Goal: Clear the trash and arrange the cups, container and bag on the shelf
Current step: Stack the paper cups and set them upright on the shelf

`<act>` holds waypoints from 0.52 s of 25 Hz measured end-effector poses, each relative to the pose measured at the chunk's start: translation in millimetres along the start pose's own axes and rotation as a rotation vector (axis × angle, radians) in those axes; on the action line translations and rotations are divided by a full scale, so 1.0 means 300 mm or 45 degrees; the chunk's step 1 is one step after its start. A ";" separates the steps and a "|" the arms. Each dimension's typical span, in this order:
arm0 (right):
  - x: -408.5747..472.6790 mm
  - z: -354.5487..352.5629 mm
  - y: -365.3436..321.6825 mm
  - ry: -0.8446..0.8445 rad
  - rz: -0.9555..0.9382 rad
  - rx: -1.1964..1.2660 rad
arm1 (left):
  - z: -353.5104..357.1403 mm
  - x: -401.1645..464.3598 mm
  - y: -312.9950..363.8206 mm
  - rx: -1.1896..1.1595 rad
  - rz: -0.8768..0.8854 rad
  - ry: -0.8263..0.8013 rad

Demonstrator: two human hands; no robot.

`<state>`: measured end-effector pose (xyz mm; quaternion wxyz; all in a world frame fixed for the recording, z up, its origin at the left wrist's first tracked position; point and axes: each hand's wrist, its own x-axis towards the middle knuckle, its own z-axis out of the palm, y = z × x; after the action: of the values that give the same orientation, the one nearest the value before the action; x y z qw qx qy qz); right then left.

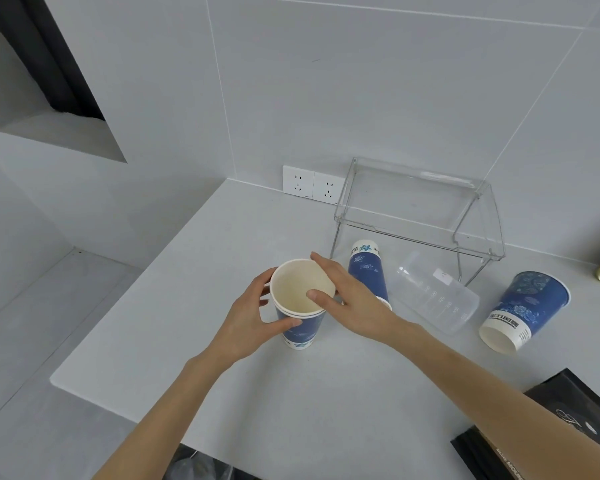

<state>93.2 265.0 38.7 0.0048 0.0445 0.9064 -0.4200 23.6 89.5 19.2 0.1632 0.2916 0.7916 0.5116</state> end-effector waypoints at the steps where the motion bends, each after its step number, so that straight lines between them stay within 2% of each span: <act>1: -0.009 0.004 0.005 0.002 0.036 0.042 | -0.002 0.002 0.002 0.012 0.001 -0.003; 8: -0.047 -0.049 -0.001 0.025 0.036 0.047 | -0.023 0.030 0.066 -0.011 0.066 -0.043; 13: -0.039 -0.147 -0.042 0.259 0.028 0.157 | -0.039 0.113 0.159 -0.056 0.175 -0.064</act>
<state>105.2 289.6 77.5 -0.0855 0.0970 0.8740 -0.4684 5.0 117.0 68.6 0.1539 0.3545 0.7538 0.5315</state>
